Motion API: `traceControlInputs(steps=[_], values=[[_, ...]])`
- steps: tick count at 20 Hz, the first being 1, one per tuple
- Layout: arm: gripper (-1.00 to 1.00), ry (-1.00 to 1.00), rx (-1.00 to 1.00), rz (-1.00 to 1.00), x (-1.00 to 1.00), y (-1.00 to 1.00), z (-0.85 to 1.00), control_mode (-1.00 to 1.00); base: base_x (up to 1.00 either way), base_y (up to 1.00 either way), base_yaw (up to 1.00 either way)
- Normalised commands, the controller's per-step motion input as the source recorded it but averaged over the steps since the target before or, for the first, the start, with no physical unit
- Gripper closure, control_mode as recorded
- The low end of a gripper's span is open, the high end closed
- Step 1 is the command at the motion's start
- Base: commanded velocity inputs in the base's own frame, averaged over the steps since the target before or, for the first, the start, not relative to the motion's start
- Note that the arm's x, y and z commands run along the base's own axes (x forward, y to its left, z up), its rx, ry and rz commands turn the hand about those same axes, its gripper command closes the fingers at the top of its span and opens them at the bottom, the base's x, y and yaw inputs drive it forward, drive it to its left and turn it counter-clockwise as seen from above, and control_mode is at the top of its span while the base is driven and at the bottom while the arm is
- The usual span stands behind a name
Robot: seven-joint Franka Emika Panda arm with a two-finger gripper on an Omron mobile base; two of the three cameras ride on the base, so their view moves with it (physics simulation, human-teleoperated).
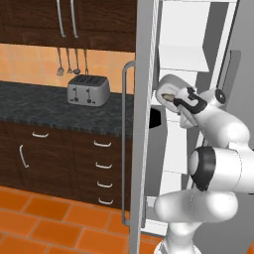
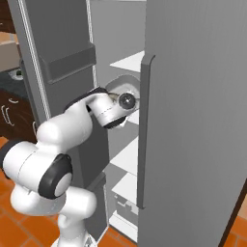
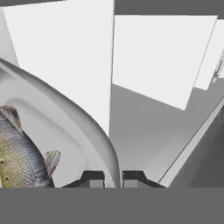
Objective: Take the meat container that has the fish and place it on the second highest rack of the freezer. Then take the vegetable container that has the broccoli and cucumber and place it on the highest rack of the freezer.
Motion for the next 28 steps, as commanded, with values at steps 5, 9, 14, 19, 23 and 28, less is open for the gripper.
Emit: traceControlInputs(steps=[5, 9, 14, 19, 23, 28], values=[[1.00, 0.00, -0.20, -0.09, -0.02, 0.00, 0.00, -1.00, 0.00, 0.00, 0.00], [1.00, 0.05, -0.04, -0.02, 0.00, -0.23, 0.06, -1.00, 0.00, 0.00, 0.00], [1.00, 0.10, -0.01, 0.03, 0.00, -0.21, 0.07, -1.00, 0.00, 0.00, 0.00], [1.00, 0.02, -0.14, 0.00, -0.08, -0.11, 0.00, -1.00, 0.00, 0.00, 0.00], [1.00, 0.00, -0.21, 0.00, -0.03, -0.02, 0.00, -1.00, 0.00, 0.00, 0.00], [1.00, 0.01, -0.08, 0.03, 0.00, -0.28, 0.01, -1.00, 0.00, 0.00, 0.00]])
